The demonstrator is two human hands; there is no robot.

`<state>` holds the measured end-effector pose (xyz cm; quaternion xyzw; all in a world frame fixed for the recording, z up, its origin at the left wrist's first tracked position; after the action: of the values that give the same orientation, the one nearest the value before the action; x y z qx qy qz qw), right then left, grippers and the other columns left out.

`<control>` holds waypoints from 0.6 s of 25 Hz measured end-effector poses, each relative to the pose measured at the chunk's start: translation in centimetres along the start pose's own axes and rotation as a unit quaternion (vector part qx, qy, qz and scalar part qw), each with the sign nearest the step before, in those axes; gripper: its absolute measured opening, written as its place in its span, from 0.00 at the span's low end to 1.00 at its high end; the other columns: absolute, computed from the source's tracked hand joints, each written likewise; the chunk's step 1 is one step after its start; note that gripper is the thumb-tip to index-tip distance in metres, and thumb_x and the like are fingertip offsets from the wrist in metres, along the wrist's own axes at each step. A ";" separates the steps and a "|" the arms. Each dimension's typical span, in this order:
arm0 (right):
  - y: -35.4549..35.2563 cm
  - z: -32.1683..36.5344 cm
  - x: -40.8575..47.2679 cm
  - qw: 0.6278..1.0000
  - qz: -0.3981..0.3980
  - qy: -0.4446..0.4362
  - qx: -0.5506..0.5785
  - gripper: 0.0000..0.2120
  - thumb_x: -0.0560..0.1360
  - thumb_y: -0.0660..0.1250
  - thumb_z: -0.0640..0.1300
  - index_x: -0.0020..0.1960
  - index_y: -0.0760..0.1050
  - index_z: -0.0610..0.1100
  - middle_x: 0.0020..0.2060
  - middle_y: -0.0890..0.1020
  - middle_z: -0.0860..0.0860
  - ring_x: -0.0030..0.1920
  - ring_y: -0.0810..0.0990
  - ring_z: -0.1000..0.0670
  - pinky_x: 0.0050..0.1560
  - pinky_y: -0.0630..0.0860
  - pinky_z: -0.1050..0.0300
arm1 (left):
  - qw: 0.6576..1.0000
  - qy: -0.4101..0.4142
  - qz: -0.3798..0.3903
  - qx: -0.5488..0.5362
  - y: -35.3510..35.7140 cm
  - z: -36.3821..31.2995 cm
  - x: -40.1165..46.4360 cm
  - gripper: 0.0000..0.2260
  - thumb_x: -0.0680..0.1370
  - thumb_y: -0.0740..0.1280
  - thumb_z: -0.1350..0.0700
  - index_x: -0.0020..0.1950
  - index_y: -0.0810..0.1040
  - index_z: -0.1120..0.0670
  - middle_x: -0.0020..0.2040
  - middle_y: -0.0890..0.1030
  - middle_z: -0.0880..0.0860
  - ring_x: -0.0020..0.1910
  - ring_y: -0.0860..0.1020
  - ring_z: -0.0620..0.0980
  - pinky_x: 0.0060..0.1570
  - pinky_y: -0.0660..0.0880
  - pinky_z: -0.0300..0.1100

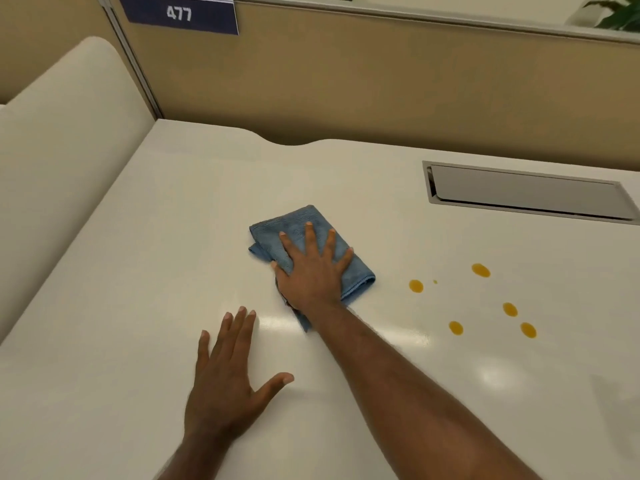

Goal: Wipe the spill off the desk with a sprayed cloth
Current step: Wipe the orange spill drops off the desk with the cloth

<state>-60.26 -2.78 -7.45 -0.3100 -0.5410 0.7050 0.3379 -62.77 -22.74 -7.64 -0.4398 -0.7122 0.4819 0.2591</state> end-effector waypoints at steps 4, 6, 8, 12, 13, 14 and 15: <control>-1.5 -5.0 1.6 0.999 -0.022 0.044 0.004 0.27 0.77 0.52 0.63 0.75 0.51 0.63 0.79 0.50 0.50 0.76 0.44 0.36 0.69 0.42 0.26 | 1.000 0.007 -0.001 0.011 0.1 0.1 0.1 0.46 0.68 0.44 0.21 0.78 0.53 0.49 0.79 0.52 0.48 0.78 0.47 0.49 0.76 0.44 0.55; -2.5 -9.0 1.7 0.997 -0.024 0.077 0.009 0.27 0.78 0.52 0.61 0.75 0.51 0.62 0.79 0.50 0.50 0.76 0.45 0.36 0.69 0.43 0.26 | 1.000 0.010 -0.006 0.010 0.2 0.2 0.1 0.45 0.69 0.45 0.22 0.78 0.56 0.49 0.79 0.53 0.48 0.78 0.49 0.49 0.76 0.45 0.55; -3.4 -13.7 1.4 0.994 -0.017 0.109 0.000 0.27 0.78 0.51 0.61 0.75 0.50 0.62 0.79 0.49 0.51 0.76 0.44 0.37 0.70 0.44 0.27 | 1.000 0.014 -0.009 0.013 0.3 0.1 0.0 0.44 0.69 0.46 0.22 0.77 0.58 0.49 0.79 0.55 0.49 0.78 0.50 0.48 0.76 0.46 0.55; -5.0 -21.3 -0.4 0.991 0.008 0.130 -0.009 0.25 0.79 0.51 0.60 0.75 0.50 0.63 0.79 0.50 0.52 0.76 0.45 0.38 0.71 0.47 0.28 | 1.000 0.009 -0.007 0.029 0.2 -0.1 0.1 0.44 0.69 0.46 0.23 0.77 0.59 0.49 0.79 0.56 0.49 0.78 0.50 0.48 0.75 0.47 0.56; -5.3 -22.2 -0.9 0.992 0.013 0.124 -0.003 0.25 0.79 0.51 0.60 0.75 0.50 0.63 0.79 0.50 0.52 0.76 0.45 0.39 0.71 0.48 0.28 | 0.999 0.007 -0.008 0.032 0.2 -0.1 0.1 0.44 0.69 0.46 0.23 0.77 0.59 0.49 0.79 0.55 0.49 0.78 0.50 0.48 0.75 0.47 0.56; -5.5 -22.6 -1.6 0.993 0.017 0.115 0.005 0.25 0.80 0.51 0.60 0.75 0.50 0.63 0.79 0.50 0.52 0.77 0.45 0.39 0.71 0.48 0.29 | 0.999 0.005 -0.008 0.035 0.2 -0.2 0.1 0.45 0.69 0.45 0.22 0.77 0.59 0.49 0.79 0.55 0.49 0.78 0.50 0.47 0.76 0.46 0.55; -5.5 -22.7 -2.5 0.994 0.017 0.104 0.015 0.25 0.80 0.51 0.59 0.75 0.50 0.63 0.79 0.50 0.52 0.77 0.46 0.39 0.71 0.48 0.29 | 0.999 0.003 -0.008 0.038 0.2 -0.3 0.0 0.45 0.69 0.45 0.22 0.77 0.58 0.49 0.79 0.54 0.49 0.78 0.49 0.47 0.76 0.46 0.55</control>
<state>-39.87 8.80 -6.92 -0.3859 -0.4870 0.6825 0.3847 -62.50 -22.57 -7.71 -0.4257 -0.6959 0.5051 0.2818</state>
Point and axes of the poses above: each hand's wrist, its own x-axis towards the middle knuckle, its own y-axis out of the palm, z = x × y, the point moved 10 cm from there along x, towards the middle knuckle
